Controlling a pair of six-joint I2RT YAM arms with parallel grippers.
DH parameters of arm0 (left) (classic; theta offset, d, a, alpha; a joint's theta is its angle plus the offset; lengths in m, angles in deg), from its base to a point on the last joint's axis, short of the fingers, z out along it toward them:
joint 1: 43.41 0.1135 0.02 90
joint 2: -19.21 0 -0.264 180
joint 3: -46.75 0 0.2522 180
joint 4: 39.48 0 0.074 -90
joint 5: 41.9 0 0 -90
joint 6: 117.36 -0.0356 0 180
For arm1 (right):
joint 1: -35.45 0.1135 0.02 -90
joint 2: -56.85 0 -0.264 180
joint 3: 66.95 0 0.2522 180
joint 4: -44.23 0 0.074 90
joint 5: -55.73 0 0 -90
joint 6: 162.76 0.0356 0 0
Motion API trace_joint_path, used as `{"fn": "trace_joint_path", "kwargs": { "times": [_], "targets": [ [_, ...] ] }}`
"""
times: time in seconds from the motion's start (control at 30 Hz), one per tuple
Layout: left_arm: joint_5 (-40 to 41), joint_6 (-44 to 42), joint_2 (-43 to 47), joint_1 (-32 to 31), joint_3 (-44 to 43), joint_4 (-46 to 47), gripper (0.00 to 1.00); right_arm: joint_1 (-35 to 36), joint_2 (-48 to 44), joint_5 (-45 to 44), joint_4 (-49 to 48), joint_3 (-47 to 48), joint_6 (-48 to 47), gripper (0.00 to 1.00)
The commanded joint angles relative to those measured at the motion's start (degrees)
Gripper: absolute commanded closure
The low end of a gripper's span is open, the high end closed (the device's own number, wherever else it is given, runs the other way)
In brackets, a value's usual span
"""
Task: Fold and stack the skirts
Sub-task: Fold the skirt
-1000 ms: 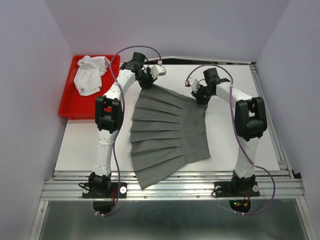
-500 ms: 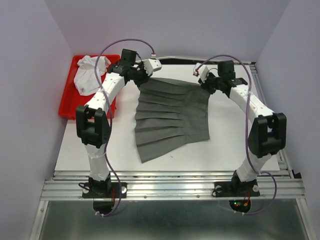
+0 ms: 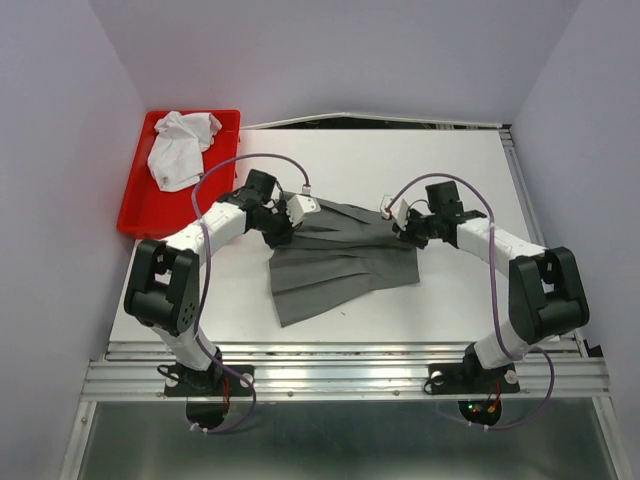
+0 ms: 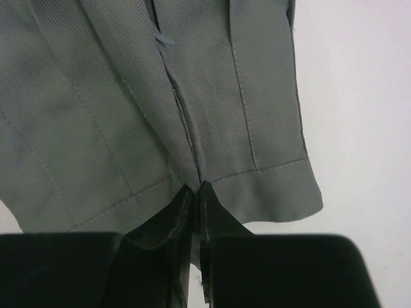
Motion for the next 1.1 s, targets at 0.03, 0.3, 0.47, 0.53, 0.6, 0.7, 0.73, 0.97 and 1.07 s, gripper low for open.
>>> {"fn": "trace_joint_path", "kwargs": {
  "times": [0.03, 0.3, 0.47, 0.53, 0.6, 0.7, 0.73, 0.97, 1.07],
  "targets": [
    [5.4, 3.19, 2.84, 0.17, 3.77, 2.95, 1.0, -0.4, -1.06, -5.04, -4.64, -2.45, 0.71, 0.99],
    [8.03, 7.32, -3.41, 1.13, -10.71, -0.11, 1.0, -0.4, 2.99, -7.86, -3.24, 7.91, 5.28, 0.99],
    [8.39, 6.45, -3.15, 2.72, -21.62, -7.23, 1.0, -0.4, 0.63, -8.21, 0.62, 14.42, 6.34, 0.99],
    [7.86, 5.92, -2.1, 2.8, -24.96, -10.47, 1.0, -0.4, -0.87, -7.42, 2.91, 15.74, 6.16, 0.99],
    [7.25, 5.83, 0.36, 2.72, -25.93, -12.41, 1.0, -0.4, -3.5, -6.46, 4.84, 15.66, 5.73, 0.99],
    [6.54, 5.57, 4.5, 2.28, -24.1, -15.59, 1.0, -0.4, -7.37, -5.31, 6.69, 13.11, 3.62, 0.99],
    [6.63, 5.39, 5.72, 2.1, -22.7, -16.28, 1.0, -0.4, -8.25, -4.96, 6.87, 11.89, 3.18, 0.99],
    [6.89, 6.17, 17.94, -3.85, 2.74, -12.08, 1.0, 2.31, -13.18, -4.87, 1.27, -6.36, 0.8, 0.99],
    [8.99, 9.68, 20.57, -9.82, 13.21, -6.02, 0.41, 4.68, -13.27, -6.35, -4.18, -13.75, 0.1, 0.82]
  ]
}}
